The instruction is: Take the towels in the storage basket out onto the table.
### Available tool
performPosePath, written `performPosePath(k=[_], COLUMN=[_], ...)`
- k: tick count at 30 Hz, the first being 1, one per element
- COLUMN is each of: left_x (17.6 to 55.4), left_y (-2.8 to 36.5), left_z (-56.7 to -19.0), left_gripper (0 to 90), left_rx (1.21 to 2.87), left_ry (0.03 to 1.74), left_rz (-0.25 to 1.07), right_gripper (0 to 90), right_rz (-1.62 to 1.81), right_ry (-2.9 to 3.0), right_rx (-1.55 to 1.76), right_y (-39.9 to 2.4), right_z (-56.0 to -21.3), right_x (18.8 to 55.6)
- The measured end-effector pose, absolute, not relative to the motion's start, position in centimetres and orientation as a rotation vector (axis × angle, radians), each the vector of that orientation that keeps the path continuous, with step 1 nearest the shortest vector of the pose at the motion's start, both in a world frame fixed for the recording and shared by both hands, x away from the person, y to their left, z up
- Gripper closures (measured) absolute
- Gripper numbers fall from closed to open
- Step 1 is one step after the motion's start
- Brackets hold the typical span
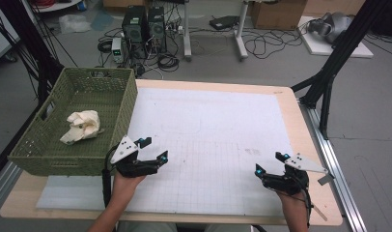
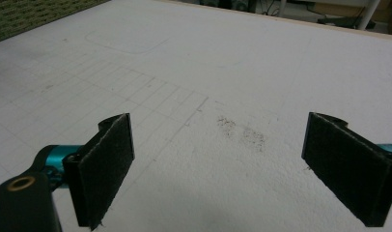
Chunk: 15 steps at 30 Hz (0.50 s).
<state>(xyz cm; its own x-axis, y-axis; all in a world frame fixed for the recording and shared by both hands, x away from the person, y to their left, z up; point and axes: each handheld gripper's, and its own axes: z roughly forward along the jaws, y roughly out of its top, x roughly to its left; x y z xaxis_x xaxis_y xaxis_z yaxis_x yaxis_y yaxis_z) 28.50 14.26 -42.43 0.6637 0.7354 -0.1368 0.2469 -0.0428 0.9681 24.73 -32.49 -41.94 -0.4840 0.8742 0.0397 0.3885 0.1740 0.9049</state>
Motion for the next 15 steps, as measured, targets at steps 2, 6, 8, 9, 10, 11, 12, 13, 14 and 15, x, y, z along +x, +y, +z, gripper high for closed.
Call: performPosePath(k=[2, 6, 8, 9, 10, 11, 12, 13, 14, 15], left_x=[28.6, 28.57, 28.58, 28.51, 28.41, 28.24, 28.24, 28.22, 28.25, 28.31], left_y=[14.13, 14.18, 14.15, 14.14, 14.14, 14.13, 14.13, 14.09, 14.05, 14.0], left_z=[-42.49, -42.63, -42.62, -42.57, -42.5, -42.35, -42.35, -42.3, -42.27, -42.26], left_gripper=[18.3, 18.4, 18.4, 18.4, 18.4, 18.4, 18.4, 18.4, 18.4, 18.4], left_rx=[1.615, 1.62, 1.622, 1.623, 1.622, 1.61, 1.61, 1.605, 1.603, 1.604], left_ry=[0.823, 0.823, 0.821, 0.819, 0.816, 0.816, 0.816, 0.816, 0.814, 0.814], left_rz=[0.474, 0.478, 0.482, 0.483, 0.486, 0.486, 0.486, 0.485, 0.482, 0.482], right_gripper=[10.5, 10.5, 10.5, 10.5, 10.5, 10.5, 10.5, 10.5, 10.5, 10.5], right_rz=[1.281, 1.298, 1.289, 1.279, 1.279, 1.284, 1.284, 1.281, 1.281, 1.273], right_ry=[1.952, 1.947, 1.955, 1.968, 1.966, 1.965, 1.965, 1.965, 1.965, 1.966], right_rx=[1.187, 1.203, 1.202, 1.191, 1.19, 1.192, 1.192, 1.185, 1.185, 1.178], right_y=[-32.62, -32.74, -32.7, -32.61, -32.56, -32.54, -32.54, -32.48, -32.48, -32.51], right_z=[-41.99, -42.15, -42.21, -42.25, -42.23, -42.21, -42.21, -42.12, -42.12, -42.07], right_x=[24.76, 24.93, 24.98, 25.11, 25.1, 24.99, 24.99, 24.63, 24.63, 24.46])
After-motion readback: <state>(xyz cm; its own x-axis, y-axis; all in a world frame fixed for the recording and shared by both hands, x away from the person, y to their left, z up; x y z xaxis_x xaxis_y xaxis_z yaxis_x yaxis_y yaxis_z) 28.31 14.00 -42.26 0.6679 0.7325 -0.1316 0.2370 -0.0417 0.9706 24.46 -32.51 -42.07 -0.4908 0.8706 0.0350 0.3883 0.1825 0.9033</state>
